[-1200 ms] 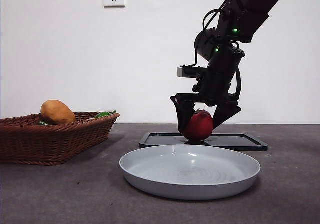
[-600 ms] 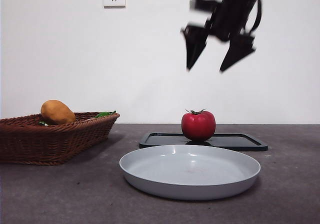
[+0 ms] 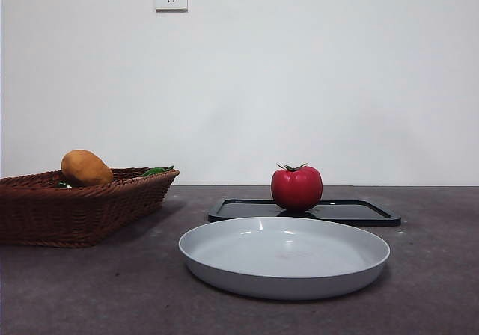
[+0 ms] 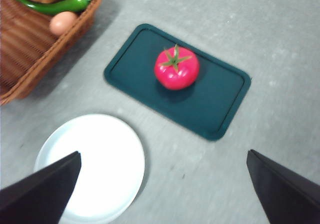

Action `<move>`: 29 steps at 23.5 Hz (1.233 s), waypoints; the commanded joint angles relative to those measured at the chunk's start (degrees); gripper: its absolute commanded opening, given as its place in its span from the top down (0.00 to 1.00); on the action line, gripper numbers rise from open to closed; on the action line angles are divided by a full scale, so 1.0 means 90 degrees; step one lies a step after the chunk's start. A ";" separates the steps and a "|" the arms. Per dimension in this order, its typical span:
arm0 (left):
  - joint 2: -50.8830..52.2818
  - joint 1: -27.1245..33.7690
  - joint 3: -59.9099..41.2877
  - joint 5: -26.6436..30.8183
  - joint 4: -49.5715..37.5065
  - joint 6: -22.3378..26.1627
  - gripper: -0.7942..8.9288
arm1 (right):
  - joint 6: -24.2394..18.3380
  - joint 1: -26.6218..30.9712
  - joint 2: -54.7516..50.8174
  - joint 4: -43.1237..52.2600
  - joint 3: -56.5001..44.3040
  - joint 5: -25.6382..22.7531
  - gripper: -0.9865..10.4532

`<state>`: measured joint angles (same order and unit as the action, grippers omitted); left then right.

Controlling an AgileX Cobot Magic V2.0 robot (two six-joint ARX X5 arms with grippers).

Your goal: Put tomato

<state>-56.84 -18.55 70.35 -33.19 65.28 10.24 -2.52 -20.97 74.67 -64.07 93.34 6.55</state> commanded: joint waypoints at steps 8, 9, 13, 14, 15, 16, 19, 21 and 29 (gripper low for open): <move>-0.0044 -0.0024 0.0143 -0.0036 -0.0061 0.0100 0.38 | 0.0267 -0.0153 -0.2463 0.0131 -0.2866 0.1598 0.43; -0.0044 -0.0024 0.0143 -0.0036 -0.0061 0.0100 0.38 | 0.0265 -0.0180 -0.2659 0.0131 -0.3096 0.1722 0.43; -0.0044 -0.0024 0.0143 -0.0036 -0.0061 0.0100 0.38 | 0.0260 -0.0204 -0.3147 0.0138 -0.3589 0.1841 0.43; -0.0044 -0.0024 0.0143 -0.0036 -0.0061 0.0100 0.38 | 0.0260 -0.0204 -0.3196 0.0134 -0.3621 0.1841 0.43; -0.0044 -0.0024 0.0143 -0.0036 -0.0061 0.0100 0.38 | 0.0260 -0.0204 -0.3206 0.0136 -0.3623 0.1843 0.43; -0.0044 -0.0024 0.0143 -0.0036 -0.0061 0.0100 0.38 | 0.0260 -0.0204 -0.3206 0.0146 -0.3623 0.1843 0.43; -0.0044 -0.0024 0.0143 -0.0036 -0.0061 0.0100 0.38 | 0.0260 -0.0204 -0.3206 0.0158 -0.3623 0.1843 0.43; -0.0044 -0.0024 0.0143 -0.0036 -0.0061 0.0100 0.38 | 0.0260 -0.0204 -0.3194 0.0158 -0.3623 0.1843 0.43; -0.0044 -0.0024 0.0143 -0.0036 -0.0058 0.0097 0.38 | 0.0257 -0.0204 -0.3191 0.0163 -0.3623 0.1841 0.50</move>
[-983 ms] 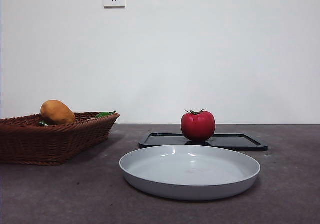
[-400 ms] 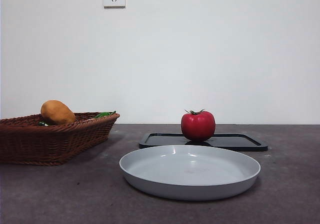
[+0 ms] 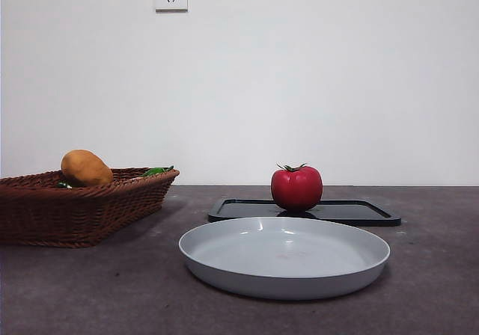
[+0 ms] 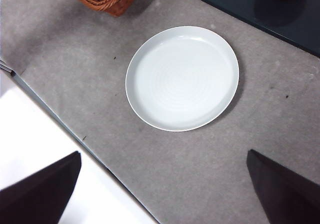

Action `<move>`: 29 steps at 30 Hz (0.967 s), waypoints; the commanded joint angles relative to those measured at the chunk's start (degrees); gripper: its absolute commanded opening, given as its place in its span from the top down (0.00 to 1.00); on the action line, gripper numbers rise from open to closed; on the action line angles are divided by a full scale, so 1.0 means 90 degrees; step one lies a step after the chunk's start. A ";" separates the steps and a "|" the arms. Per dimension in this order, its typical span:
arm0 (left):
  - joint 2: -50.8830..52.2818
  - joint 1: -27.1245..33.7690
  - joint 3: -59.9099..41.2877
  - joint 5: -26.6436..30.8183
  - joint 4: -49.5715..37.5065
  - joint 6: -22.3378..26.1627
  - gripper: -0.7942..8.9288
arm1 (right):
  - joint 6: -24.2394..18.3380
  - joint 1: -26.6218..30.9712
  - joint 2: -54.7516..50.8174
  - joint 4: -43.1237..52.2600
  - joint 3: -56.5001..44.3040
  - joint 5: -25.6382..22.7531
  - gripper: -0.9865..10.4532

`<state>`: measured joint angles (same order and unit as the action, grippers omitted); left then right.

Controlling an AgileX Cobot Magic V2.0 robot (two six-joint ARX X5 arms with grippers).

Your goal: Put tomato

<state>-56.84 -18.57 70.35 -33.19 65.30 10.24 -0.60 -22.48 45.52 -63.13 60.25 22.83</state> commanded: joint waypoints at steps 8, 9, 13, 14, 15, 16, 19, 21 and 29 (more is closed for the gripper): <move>-0.0044 -0.0022 0.0143 -0.0036 -0.0063 0.0100 0.79 | 0.0044 -0.0036 0.0049 0.0058 0.0053 0.0032 0.81; -0.0044 -0.0022 0.0143 -0.0036 -0.0063 0.0100 0.84 | 0.0044 -0.0036 0.0049 0.0058 0.0053 0.0032 0.84; -0.0044 -0.0022 0.0143 -0.0036 -0.0063 0.0100 0.91 | 0.0039 -0.0036 0.0049 0.0056 0.0053 0.0032 0.91; -0.0044 -0.0022 0.0143 -0.0036 -0.0063 0.0102 0.91 | 0.0036 -0.0036 0.0049 0.0056 0.0053 0.0034 0.91; -0.0044 -0.0022 0.0143 -0.0036 -0.0066 0.0100 0.91 | 0.0036 -0.0036 0.0049 0.0056 0.0053 0.0032 0.91; -0.0044 -0.0022 0.0143 -0.0036 -0.0066 0.0102 0.91 | 0.0039 -0.0036 0.0049 0.0063 0.0053 0.0029 0.91; -0.0044 -0.0022 0.0143 -0.0036 -0.0066 0.0100 0.91 | 0.0051 -0.0036 0.0049 0.0041 0.0053 0.0061 0.91; -0.0044 -0.0022 0.0143 -0.0036 -0.0063 0.0097 0.91 | 0.0041 -0.0036 0.0046 0.0046 0.0053 0.0104 0.91; -0.0044 -0.0022 0.0143 -0.0036 -0.0063 0.0097 0.91 | 0.0041 -0.0034 0.0049 0.0058 0.0056 0.0109 0.91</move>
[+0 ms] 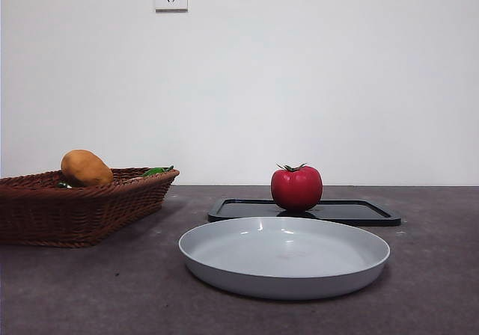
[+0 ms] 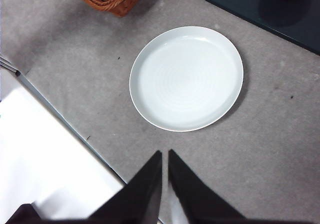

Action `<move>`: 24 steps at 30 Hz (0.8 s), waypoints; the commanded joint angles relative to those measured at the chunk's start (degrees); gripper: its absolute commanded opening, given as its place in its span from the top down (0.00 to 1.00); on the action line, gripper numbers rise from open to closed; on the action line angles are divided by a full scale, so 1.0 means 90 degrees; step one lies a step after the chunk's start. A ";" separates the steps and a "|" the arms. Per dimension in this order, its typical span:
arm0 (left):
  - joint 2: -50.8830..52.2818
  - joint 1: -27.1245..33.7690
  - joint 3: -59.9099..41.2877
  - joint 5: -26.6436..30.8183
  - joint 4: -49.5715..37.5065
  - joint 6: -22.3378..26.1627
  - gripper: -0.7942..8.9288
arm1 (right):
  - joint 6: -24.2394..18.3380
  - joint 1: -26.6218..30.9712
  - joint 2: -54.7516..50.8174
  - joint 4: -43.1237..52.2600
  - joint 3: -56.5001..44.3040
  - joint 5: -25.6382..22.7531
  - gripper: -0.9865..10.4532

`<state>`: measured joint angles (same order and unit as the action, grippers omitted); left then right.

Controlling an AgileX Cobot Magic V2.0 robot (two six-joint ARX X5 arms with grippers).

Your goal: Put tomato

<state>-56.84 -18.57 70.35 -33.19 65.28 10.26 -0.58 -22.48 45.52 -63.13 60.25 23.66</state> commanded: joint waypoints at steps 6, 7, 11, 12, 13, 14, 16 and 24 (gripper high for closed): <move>-0.0044 -0.0022 0.0143 -0.0036 -0.0063 0.0097 0.91 | 0.0039 -0.0034 0.0049 0.0058 0.0056 0.0017 0.91; -0.0044 -0.0022 0.0143 -0.0036 -0.0063 0.0097 0.91 | 0.0039 -0.0034 0.0049 0.0058 0.0056 0.0017 0.91; -0.0044 -0.0022 0.0143 -0.0036 -0.0061 0.0097 0.91 | 0.0039 -0.0034 0.0049 0.0058 0.0056 0.0017 0.91; -0.0044 -0.0022 0.0143 -0.0036 -0.0063 0.0097 0.91 | 0.0039 -0.0034 0.0049 0.0058 0.0056 0.0017 0.91; -0.0044 -0.0022 0.0143 -0.0036 -0.0061 0.0097 0.91 | 0.0039 -0.0034 0.0049 0.0058 0.0056 0.0017 0.91; -0.0044 -0.0022 0.0143 -0.0036 -0.0066 0.0097 0.91 | 0.0039 -0.0034 0.0049 0.0058 0.0056 0.0017 0.91; -0.0044 -0.0022 0.0143 -0.0022 -0.0085 0.0097 0.91 | 0.0039 -0.0034 0.0049 0.0058 0.0056 0.0017 0.91; 0.0529 0.0486 0.0141 0.0704 -0.2154 0.0384 0.91 | 0.0039 -0.0034 0.0049 0.0056 0.0056 0.0017 0.91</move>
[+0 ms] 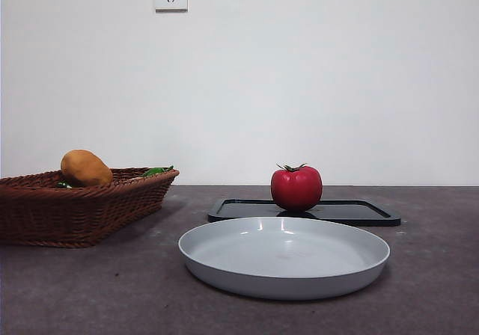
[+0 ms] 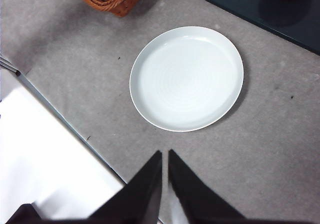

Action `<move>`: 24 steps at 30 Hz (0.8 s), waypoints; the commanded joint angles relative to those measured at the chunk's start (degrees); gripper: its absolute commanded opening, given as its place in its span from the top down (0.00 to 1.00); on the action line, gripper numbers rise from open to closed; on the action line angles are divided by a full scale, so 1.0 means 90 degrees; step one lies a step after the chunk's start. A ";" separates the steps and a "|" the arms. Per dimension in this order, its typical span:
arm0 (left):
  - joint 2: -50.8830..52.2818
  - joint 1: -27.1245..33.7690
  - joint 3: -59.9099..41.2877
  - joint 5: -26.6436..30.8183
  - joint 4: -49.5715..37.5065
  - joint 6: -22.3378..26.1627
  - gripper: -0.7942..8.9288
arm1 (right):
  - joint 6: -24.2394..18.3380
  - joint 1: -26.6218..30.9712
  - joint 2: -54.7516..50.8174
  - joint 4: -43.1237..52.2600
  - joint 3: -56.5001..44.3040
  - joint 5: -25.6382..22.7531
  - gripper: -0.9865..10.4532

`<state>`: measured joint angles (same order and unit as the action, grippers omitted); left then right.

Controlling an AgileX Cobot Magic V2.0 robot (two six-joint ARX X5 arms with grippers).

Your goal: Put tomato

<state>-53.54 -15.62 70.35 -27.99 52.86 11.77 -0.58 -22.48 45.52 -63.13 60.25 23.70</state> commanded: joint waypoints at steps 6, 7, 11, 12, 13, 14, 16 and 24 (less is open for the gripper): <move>0.0755 0.1037 -0.0019 0.0882 -0.2380 0.0287 0.91 | 0.0039 -0.0034 0.0049 0.0058 0.0056 0.0012 0.91; 0.0891 0.1188 -0.0136 0.1035 -0.2613 0.0287 0.91 | 0.0039 -0.0034 0.0049 0.0058 0.0056 0.0012 0.91; 0.1554 0.1617 -0.1015 0.1656 -0.3677 0.0284 0.91 | 0.0039 -0.0034 0.0049 0.0058 0.0056 0.0012 0.91; 0.1761 0.1690 -0.1338 0.1836 -0.3988 0.0282 0.91 | 0.0039 -0.0034 0.0049 0.0058 0.0056 0.0012 0.91; 0.1974 0.1751 -0.1695 0.2006 -0.4294 0.0274 0.91 | 0.0039 -0.0034 0.0049 0.0058 0.0056 0.0012 0.91; 0.2154 0.1792 -0.1987 0.2125 -0.4517 0.0265 0.91 | 0.0039 -0.0034 0.0049 0.0058 0.0056 0.0012 0.91; 0.2538 0.1858 -0.2611 0.2322 -0.4911 0.0260 0.91 | 0.0039 -0.0034 0.0046 0.0058 0.0056 0.0012 0.91; 0.3837 0.1919 -0.4609 0.2521 -0.5355 0.0231 0.91 | 0.0039 -0.0034 0.0046 0.0058 0.0056 0.0012 0.91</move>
<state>-19.86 1.58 29.87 -5.67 5.76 13.67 -0.60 -22.48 45.52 -63.13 60.25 23.77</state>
